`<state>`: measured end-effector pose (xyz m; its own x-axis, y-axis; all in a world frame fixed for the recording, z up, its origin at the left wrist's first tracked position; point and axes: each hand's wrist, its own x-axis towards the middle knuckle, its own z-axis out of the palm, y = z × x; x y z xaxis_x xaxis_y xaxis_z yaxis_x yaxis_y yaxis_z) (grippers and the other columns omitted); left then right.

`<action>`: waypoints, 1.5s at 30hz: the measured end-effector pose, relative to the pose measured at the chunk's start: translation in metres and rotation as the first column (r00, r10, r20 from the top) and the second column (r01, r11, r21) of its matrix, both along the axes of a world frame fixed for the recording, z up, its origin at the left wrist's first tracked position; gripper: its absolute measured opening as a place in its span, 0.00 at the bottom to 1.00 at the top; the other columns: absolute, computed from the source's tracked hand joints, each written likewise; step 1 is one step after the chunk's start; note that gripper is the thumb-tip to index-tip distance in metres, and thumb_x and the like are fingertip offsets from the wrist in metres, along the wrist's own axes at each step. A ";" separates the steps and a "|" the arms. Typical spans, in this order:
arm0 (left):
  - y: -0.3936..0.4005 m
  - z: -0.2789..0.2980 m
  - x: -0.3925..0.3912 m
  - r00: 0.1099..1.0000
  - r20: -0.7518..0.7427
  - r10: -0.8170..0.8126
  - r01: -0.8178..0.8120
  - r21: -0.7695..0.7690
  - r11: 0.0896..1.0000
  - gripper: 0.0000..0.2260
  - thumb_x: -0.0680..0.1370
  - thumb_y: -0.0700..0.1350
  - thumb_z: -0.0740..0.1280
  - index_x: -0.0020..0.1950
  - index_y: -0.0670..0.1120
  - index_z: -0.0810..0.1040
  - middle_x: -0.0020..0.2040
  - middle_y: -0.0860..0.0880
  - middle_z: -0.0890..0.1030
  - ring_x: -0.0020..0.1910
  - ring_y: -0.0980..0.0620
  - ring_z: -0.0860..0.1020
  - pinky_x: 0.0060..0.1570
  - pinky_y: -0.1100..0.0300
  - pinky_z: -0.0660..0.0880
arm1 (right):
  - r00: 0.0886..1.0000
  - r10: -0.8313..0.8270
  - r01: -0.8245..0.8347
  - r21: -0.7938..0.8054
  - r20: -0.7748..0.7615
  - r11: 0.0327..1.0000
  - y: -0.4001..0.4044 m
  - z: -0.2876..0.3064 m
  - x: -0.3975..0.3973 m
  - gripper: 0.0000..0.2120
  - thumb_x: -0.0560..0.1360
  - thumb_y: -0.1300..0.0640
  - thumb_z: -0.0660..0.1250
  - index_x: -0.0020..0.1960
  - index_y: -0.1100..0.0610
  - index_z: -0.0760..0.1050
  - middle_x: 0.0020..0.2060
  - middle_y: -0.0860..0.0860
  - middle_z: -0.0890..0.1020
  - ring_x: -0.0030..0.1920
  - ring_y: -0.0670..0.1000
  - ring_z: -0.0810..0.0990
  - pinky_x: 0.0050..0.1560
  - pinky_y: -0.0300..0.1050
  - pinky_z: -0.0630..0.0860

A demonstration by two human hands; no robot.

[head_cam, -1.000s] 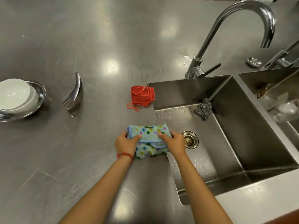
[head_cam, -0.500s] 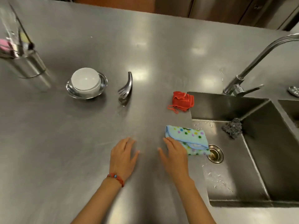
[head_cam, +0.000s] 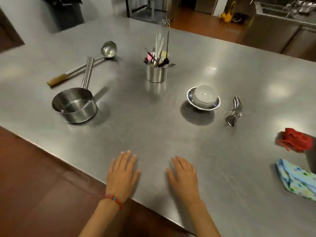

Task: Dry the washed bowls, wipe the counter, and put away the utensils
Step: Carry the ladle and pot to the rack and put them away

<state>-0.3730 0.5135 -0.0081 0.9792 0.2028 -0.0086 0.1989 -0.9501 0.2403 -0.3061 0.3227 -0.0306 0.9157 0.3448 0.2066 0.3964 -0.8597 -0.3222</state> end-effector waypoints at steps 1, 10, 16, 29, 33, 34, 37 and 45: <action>0.017 0.002 -0.008 0.999 0.013 0.030 -0.031 0.009 0.999 0.23 0.70 0.52 0.56 0.53 0.40 0.81 0.55 0.39 0.82 0.53 0.37 0.80 0.46 0.42 0.78 | 0.999 0.034 -0.034 0.002 0.005 0.999 0.018 0.002 -0.004 0.21 0.61 0.54 0.79 0.52 0.57 0.80 0.49 0.55 0.84 0.49 0.55 0.83 0.51 0.55 0.78; 0.092 0.018 -0.024 0.983 0.087 0.161 -0.160 -0.012 0.987 0.22 0.71 0.51 0.56 0.54 0.39 0.81 0.55 0.37 0.81 0.52 0.37 0.80 0.47 0.41 0.78 | 0.988 0.149 -0.150 0.038 0.032 0.988 0.101 0.015 -0.003 0.20 0.62 0.55 0.78 0.53 0.58 0.80 0.50 0.56 0.84 0.50 0.56 0.83 0.51 0.56 0.77; 0.118 0.021 -0.002 0.979 0.059 0.197 -0.192 -0.075 0.978 0.23 0.72 0.52 0.56 0.54 0.38 0.81 0.55 0.37 0.81 0.53 0.35 0.80 0.47 0.40 0.77 | 0.985 0.166 -0.156 0.152 -0.056 0.976 0.128 0.015 0.022 0.18 0.72 0.54 0.69 0.60 0.58 0.76 0.59 0.57 0.79 0.60 0.57 0.77 0.64 0.52 0.67; 0.202 0.035 0.064 0.959 0.121 0.255 -0.250 -0.056 0.967 0.34 0.79 0.59 0.41 0.55 0.39 0.80 0.57 0.37 0.80 0.56 0.36 0.78 0.51 0.42 0.76 | 0.956 0.198 -0.150 0.219 -0.217 0.964 0.204 0.021 0.106 0.20 0.76 0.50 0.64 0.65 0.56 0.71 0.65 0.53 0.74 0.66 0.53 0.71 0.68 0.47 0.63; 0.245 0.032 0.088 0.953 0.181 0.242 -0.236 -0.054 0.970 0.24 0.75 0.54 0.55 0.57 0.39 0.79 0.59 0.37 0.79 0.58 0.35 0.77 0.54 0.41 0.74 | 0.963 0.170 -0.122 0.222 -0.212 0.967 0.236 0.022 0.127 0.19 0.76 0.52 0.64 0.65 0.56 0.72 0.64 0.53 0.75 0.66 0.53 0.71 0.68 0.48 0.64; 0.259 0.031 0.095 0.951 0.191 0.242 -0.234 -0.063 0.970 0.23 0.73 0.53 0.56 0.58 0.39 0.78 0.60 0.38 0.78 0.60 0.36 0.76 0.55 0.41 0.73 | 0.965 0.152 -0.104 0.220 -0.214 0.970 0.246 0.022 0.132 0.19 0.76 0.52 0.64 0.65 0.56 0.72 0.64 0.53 0.75 0.66 0.53 0.72 0.67 0.48 0.64; 0.304 0.026 0.115 0.942 0.237 0.237 -0.222 -0.091 0.971 0.20 0.74 0.51 0.62 0.61 0.40 0.76 0.63 0.38 0.76 0.64 0.36 0.72 0.61 0.42 0.69 | 0.975 0.097 -0.047 0.244 -0.198 0.969 0.280 0.023 0.147 0.18 0.75 0.54 0.66 0.63 0.57 0.73 0.63 0.55 0.76 0.64 0.55 0.73 0.66 0.49 0.66; 0.426 0.024 0.170 0.970 0.205 0.132 -0.110 -0.116 0.987 0.27 0.75 0.59 0.53 0.66 0.42 0.72 0.69 0.40 0.71 0.70 0.37 0.66 0.67 0.42 0.62 | 0.968 -0.030 0.108 0.308 -0.248 0.945 0.383 0.039 0.178 0.19 0.76 0.53 0.63 0.66 0.55 0.70 0.65 0.52 0.74 0.67 0.52 0.70 0.66 0.43 0.62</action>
